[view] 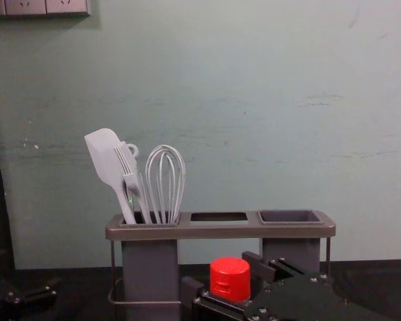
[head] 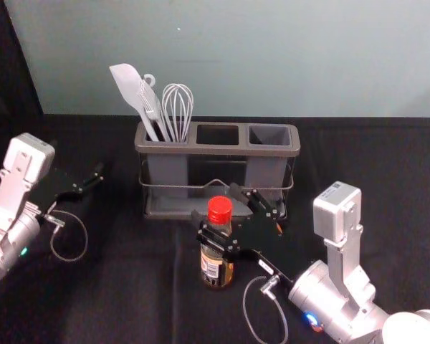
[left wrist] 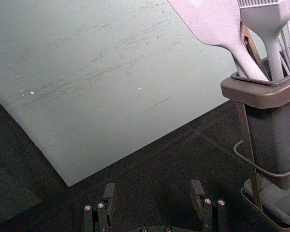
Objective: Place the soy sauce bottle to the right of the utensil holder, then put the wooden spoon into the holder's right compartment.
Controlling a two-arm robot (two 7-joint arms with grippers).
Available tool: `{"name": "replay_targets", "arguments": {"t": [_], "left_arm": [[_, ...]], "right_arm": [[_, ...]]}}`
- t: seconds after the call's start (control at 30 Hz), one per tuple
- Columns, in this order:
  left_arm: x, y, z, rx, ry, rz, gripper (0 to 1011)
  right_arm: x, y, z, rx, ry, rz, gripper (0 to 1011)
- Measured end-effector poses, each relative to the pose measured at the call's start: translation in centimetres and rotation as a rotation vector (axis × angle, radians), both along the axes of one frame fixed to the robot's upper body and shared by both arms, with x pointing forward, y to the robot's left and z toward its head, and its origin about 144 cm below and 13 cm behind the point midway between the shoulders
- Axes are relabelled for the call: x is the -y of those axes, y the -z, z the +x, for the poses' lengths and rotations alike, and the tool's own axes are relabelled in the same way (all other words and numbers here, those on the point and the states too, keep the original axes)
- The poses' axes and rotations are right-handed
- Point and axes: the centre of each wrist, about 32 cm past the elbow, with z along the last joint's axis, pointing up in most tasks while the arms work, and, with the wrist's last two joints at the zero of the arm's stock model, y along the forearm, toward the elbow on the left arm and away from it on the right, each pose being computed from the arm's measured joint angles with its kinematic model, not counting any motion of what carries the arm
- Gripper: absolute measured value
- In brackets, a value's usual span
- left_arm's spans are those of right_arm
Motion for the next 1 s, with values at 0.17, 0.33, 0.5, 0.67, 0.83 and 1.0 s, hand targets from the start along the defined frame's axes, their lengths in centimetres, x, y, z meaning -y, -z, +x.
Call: {"name": "replay_targets", "arguments": {"t": [0.17, 0.33, 0.5, 0.67, 0.83, 1.0], "left_arm": [[0.0, 0.0, 0.0, 0.0, 0.0, 0.0, 1000], [0.0, 0.0, 0.0, 0.0, 0.0, 0.0, 1000], [0.0, 0.0, 0.0, 0.0, 0.0, 0.0, 1000], [0.0, 0.0, 0.0, 0.0, 0.0, 0.0, 1000], [0.0, 0.0, 0.0, 0.0, 0.0, 0.0, 1000], [0.0, 0.0, 0.0, 0.0, 0.0, 0.0, 1000]], "right_arm": [[-0.1, 0.0, 0.1, 0.002, -0.003, -0.002, 775], [-0.1, 0.0, 0.1, 0.003, -0.003, -0.003, 600], [0.0, 0.0, 0.0, 0.003, -0.003, -0.003, 458], [0.0, -0.2, -0.1, 0.008, -0.006, 0.002, 382], [0.5, -1.0, -0.8, 0.027, -0.004, 0.014, 382], [1.5, -1.7, -1.4, 0.043, 0.015, 0.019, 382]]}}
